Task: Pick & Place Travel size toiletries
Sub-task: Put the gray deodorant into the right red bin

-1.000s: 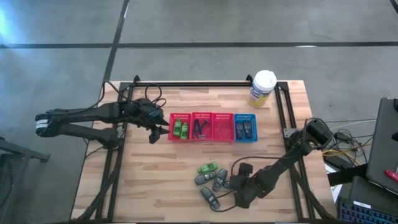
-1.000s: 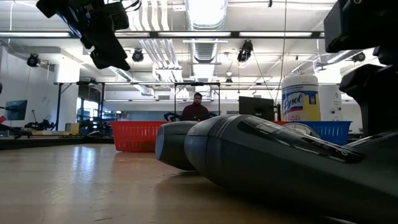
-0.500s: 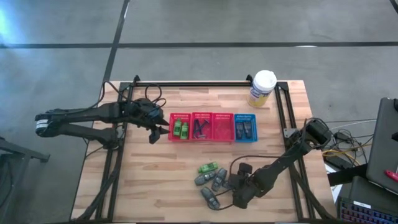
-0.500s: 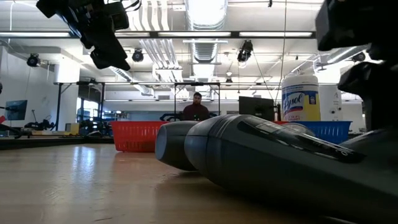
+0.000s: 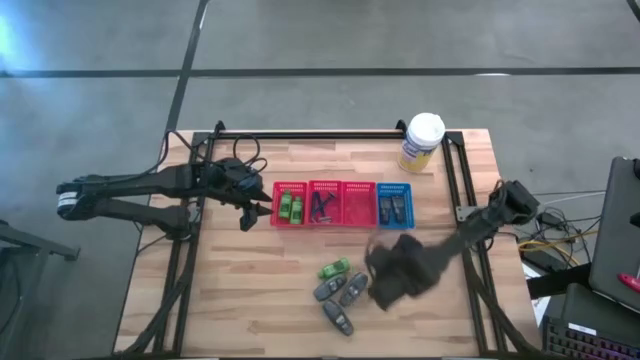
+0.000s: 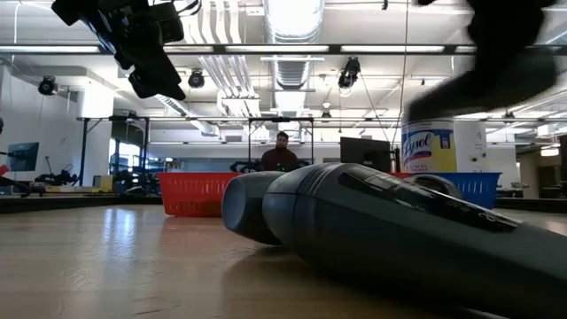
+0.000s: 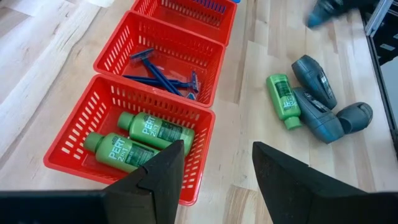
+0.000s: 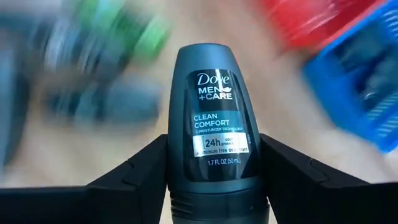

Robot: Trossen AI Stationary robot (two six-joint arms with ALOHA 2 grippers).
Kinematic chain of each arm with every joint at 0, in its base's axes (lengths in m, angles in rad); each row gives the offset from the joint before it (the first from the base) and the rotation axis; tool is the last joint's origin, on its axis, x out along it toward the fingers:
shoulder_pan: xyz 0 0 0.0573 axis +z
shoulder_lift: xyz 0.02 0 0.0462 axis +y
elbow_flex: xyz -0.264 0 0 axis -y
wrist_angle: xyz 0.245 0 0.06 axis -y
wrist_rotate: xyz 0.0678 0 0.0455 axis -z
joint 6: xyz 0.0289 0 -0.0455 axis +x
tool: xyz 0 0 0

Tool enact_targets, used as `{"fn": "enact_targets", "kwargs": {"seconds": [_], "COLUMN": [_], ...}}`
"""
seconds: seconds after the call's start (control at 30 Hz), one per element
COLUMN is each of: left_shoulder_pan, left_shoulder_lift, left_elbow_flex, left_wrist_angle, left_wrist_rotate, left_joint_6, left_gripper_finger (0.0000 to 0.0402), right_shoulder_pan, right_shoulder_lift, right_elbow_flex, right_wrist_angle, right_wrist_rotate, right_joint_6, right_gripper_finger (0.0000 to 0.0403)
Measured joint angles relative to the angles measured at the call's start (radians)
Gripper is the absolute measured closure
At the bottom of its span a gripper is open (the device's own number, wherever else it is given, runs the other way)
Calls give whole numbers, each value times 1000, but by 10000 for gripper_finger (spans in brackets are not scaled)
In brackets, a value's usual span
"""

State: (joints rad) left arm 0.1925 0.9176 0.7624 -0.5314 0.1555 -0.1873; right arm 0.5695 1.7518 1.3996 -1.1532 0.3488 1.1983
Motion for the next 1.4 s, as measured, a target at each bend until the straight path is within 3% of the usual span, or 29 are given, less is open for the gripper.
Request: {"fn": "enact_targets", "kwargs": {"seconds": [0.17, 0.4, 0.57, 0.67, 0.8, 0.93, 1.07, 1.27, 1.4], "left_shoulder_pan": [0, 0, 0, 0, 0, 0, 0, 0, 0], "left_shoulder_lift": [0, 0, 0, 0, 0, 0, 0, 0, 0], "left_elbow_flex": [0, 0, 0, 0, 0, 0, 0, 0, 0], "left_wrist_angle": [0, 0, 0, -1, 0, 0, -1, -1, -1], "left_wrist_rotate": [0, 0, 0, 0, 0, 0, 0, 0, 0], "left_joint_6": [0, 0, 0, 0, 0, 6, 7, 8, 9], "left_gripper_finger": [207, 207, 207, 207, 207, 207, 207, 207, 207], "right_shoulder_pan": [-230, -530, -660, -685, -694, -681, -570, -298, -156], "right_shoulder_lift": [-46, -32, -30, -30, -30, -36, -62, -59, -27], "right_elbow_flex": [-18, -76, -133, -156, -165, -160, -131, -124, -126], "right_wrist_angle": [56, 170, 245, 305, 390, 338, 290, 290, 301], "right_wrist_rotate": [64, -27, -153, -163, -164, -155, -162, -293, -299], "right_joint_6": [56, -43, -82, -83, -76, -117, -385, -867, -963], "right_gripper_finger": [193, 179, 168, 153, 128, 102, 83, 79, 90]}}
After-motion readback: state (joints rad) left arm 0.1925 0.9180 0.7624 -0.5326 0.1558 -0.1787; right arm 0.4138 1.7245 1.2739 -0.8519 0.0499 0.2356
